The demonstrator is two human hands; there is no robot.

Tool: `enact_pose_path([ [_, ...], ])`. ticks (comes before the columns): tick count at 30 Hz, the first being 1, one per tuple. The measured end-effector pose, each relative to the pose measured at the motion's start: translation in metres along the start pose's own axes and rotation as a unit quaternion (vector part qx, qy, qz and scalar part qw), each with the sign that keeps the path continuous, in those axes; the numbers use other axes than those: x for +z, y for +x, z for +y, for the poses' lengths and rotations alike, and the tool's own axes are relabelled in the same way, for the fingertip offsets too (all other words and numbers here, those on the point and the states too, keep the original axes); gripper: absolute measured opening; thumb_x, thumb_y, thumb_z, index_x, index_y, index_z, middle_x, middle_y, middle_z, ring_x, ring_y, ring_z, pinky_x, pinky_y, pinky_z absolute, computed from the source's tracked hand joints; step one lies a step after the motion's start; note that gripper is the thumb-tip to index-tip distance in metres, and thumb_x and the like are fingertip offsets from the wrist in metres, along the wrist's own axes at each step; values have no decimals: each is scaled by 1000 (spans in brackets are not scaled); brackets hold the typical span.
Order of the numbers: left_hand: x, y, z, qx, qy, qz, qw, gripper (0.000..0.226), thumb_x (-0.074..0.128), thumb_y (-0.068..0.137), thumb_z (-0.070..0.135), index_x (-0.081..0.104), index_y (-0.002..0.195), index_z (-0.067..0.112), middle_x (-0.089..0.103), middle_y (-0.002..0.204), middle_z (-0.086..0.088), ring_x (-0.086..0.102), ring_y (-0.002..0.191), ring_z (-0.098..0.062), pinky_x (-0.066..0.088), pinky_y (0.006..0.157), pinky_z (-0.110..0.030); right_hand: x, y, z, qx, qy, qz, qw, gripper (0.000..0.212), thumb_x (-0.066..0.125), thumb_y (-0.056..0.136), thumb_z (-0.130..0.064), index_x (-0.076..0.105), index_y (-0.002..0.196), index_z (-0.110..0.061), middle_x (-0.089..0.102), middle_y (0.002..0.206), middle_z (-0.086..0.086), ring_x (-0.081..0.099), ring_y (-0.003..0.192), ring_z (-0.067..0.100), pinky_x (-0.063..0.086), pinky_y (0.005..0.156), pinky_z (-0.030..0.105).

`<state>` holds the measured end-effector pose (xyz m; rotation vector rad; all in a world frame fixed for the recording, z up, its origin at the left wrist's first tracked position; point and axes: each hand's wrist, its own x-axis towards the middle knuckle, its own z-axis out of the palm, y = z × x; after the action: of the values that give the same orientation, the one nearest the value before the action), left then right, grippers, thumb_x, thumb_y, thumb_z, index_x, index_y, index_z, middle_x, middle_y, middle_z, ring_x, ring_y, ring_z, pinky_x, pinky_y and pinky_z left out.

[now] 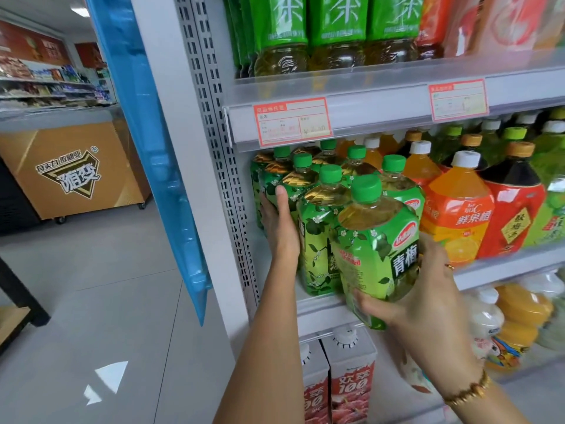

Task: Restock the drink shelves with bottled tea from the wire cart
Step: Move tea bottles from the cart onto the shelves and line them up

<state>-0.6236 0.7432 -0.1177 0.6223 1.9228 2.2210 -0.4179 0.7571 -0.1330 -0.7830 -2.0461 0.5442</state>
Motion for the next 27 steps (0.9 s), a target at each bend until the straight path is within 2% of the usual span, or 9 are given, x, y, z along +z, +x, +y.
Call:
enact_pose_path([
  [2,0,-3,0,6,10,-4,1000,105,22,62,91,8,151,36,10,159,9,8,146,-15,11,117,-52,-1,-2,1,-2,-11,-5,1000,110,85,49,-42,31,139,-8,47,131,8,51,112,24,45,73,35],
  [5,-6,-2,1,6,27,-18,999,104,20,66,91,4,151,34,6,159,9,5,147,-16,8,118,-51,-5,-1,3,-2,2,-8,1000,111,86,49,-40,30,140,-9,47,131,7,49,115,23,46,78,36],
  [9,-13,-5,6,7,81,-30,996,94,20,75,82,-2,151,31,0,160,3,2,147,-20,7,117,-49,-9,2,4,4,26,-20,999,112,88,50,-35,28,140,-8,46,131,9,47,115,24,45,83,37],
  [11,-12,-8,10,32,117,3,993,89,26,82,75,4,152,25,4,160,0,6,147,-21,10,116,-44,-10,4,5,4,31,-24,999,114,89,49,-36,27,140,-7,46,132,10,48,114,25,44,83,35],
  [15,-12,1,16,148,171,71,971,71,37,92,58,23,150,18,22,155,-3,24,142,-21,24,108,-32,-12,4,9,-3,45,-38,998,115,88,49,-37,25,141,-9,45,133,9,46,117,21,38,83,26],
  [17,-9,6,16,169,154,75,971,65,39,94,53,28,147,19,23,153,-2,28,139,-20,24,101,-27,-13,5,11,-11,45,-39,998,116,89,48,-37,25,142,-9,44,134,7,44,119,20,36,85,25],
  [20,-5,11,12,164,114,46,979,69,42,89,58,27,147,25,17,154,2,27,137,-16,23,99,-28,-13,7,13,-8,54,-43,998,115,89,48,-36,26,141,-11,45,134,5,43,119,18,37,87,24],
  [24,-6,27,16,116,14,0,993,77,50,75,68,30,141,33,24,151,5,32,131,-12,28,102,-34,-16,11,17,-5,76,-39,996,111,88,46,-41,29,137,-16,51,125,1,48,114,19,45,90,35],
  [27,-7,42,18,61,-34,-7,998,81,52,81,65,21,148,32,19,156,4,25,140,-16,24,112,-42,-17,12,20,1,94,-30,995,107,88,46,-41,31,134,-20,51,117,-4,51,109,19,48,87,39],
])
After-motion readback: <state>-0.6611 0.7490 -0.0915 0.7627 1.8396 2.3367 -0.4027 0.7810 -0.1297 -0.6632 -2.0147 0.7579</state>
